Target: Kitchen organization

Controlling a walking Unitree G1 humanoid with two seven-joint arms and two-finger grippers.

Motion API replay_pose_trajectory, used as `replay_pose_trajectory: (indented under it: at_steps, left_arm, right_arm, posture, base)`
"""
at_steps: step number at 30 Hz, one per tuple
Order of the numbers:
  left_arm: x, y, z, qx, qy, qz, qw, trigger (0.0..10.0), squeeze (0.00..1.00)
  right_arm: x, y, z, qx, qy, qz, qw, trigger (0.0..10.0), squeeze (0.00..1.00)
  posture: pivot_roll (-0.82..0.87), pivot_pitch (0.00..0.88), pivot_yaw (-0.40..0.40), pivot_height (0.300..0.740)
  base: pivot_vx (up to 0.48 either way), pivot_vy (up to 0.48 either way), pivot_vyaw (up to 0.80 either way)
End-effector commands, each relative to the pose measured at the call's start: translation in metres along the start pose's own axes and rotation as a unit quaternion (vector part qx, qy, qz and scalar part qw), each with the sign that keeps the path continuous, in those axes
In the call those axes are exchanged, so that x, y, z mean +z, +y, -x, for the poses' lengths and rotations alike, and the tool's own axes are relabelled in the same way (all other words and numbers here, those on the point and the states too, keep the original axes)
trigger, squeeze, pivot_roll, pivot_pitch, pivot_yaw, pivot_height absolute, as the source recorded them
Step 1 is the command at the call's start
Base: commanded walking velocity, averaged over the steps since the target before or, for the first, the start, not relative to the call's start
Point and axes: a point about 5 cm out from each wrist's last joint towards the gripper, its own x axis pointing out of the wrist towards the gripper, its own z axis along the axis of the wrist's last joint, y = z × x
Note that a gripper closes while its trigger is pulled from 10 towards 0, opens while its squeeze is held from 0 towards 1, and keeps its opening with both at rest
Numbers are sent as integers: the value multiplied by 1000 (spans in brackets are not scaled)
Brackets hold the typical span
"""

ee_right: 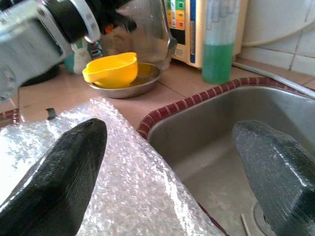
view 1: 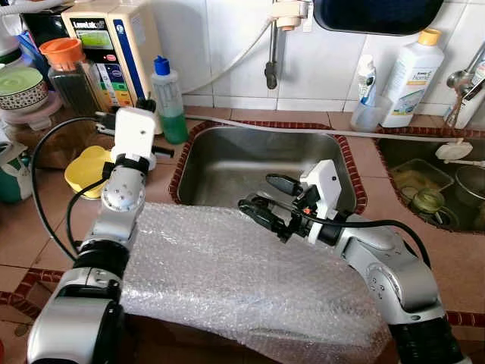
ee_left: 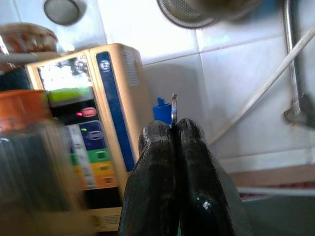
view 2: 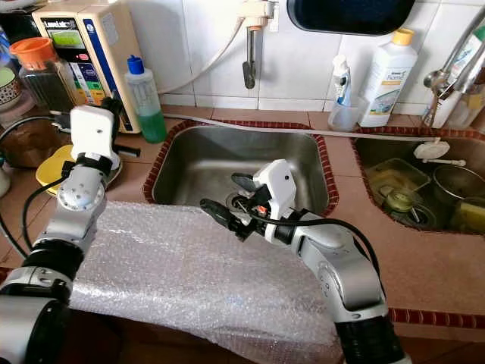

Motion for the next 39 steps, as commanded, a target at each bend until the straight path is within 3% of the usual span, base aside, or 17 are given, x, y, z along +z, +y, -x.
replay_pose_trajectory:
  at_steps: [1,4,5,6,7,8,9,11,13,14,15,16,20,28,34,37,39]
  left_arm:
    - [9,-1,-8,6,6,81,997,0,0]
    - [7,-9,-10,6,34,177,984,0,0]
    - [6,-18,-10,4,53,255,965,0,0]
    - [6,-18,-10,4,53,255,965,0,0]
    - [5,-32,-8,-14,73,322,944,0,0]
    - [5,-32,-8,-14,73,322,944,0,0]
    - [3,-42,-4,-22,92,372,924,0,0]
    - [2,-52,-1,-33,104,402,909,0,0]
    - [4,-57,2,-47,97,397,912,0,0]
    - [7,-66,4,-67,97,417,901,0,0]
    - [7,-66,4,-67,97,417,901,0,0]
    - [10,-75,7,-90,104,450,882,0,0]
    - [16,-90,15,-132,127,513,839,0,0]
    - [22,-100,23,-162,139,524,824,0,0]
    - [32,-111,22,-192,146,533,811,0,0]
    - [35,-114,23,-201,148,530,810,0,0]
    - [34,-116,24,-201,156,522,814,0,0]
  right_arm:
    - [5,-5,-2,-18,-9,11,1000,10000,0]
    - [5,-10,-3,-38,-9,13,999,10000,0]
    - [6,-14,-3,-57,-12,16,998,10000,0]
    - [6,-14,-3,-57,-12,16,998,10000,0]
    - [7,-22,-2,-90,-20,11,996,10000,0]
    - [7,-22,-2,-90,-20,11,996,10000,0]
    - [9,-30,-1,-122,-28,5,992,10000,0]
    - [11,-39,1,-157,-38,-6,987,10000,0]
    - [13,-44,2,-181,-47,-12,982,10000,0]
    - [15,-52,3,-216,-59,-36,974,10000,0]
    - [15,-52,3,-216,-59,-36,974,10000,0]
    - [17,-57,4,-237,-71,-59,967,10000,0]
    - [18,-64,4,-258,-82,-79,959,10000,0]
    - [18,-58,-2,-232,-52,8,971,10000,0]
    - [17,-52,-3,-164,-12,121,979,10000,0]
    - [17,-56,-4,-167,9,178,970,10000,0]
    - [16,-66,-6,-195,45,266,943,10000,0]
  posture:
    - [11,0,59,740]
    - [10,0,60,740]
    - [9,0,61,740]
    - [9,0,61,740]
    - [7,0,65,740]
    - [7,0,65,740]
    - [5,0,66,740]
    - [5,0,67,740]
    - [4,0,66,740]
    - [4,0,66,740]
    - [4,0,66,740]
    - [5,0,65,740]
    - [5,0,62,740]
    - [8,0,61,740]
    - [6,0,68,740]
    - [0,0,69,740]
    - [-6,0,71,740]
  base:
    - [0,0,0]
    - [0,0,0]
    - [0,0,0]
    - [0,0,0]
    - [0,0,0]
    - [0,0,0]
    - [0,0,0]
    - [0,0,0]
    - [0,0,0]
    - [0,0,0]
    - [0,0,0]
    - [0,0,0]
    - [0,0,0]
    - [0,0,0]
    - [0,0,0]
    - [0,0,0]
    - [0,0,0]
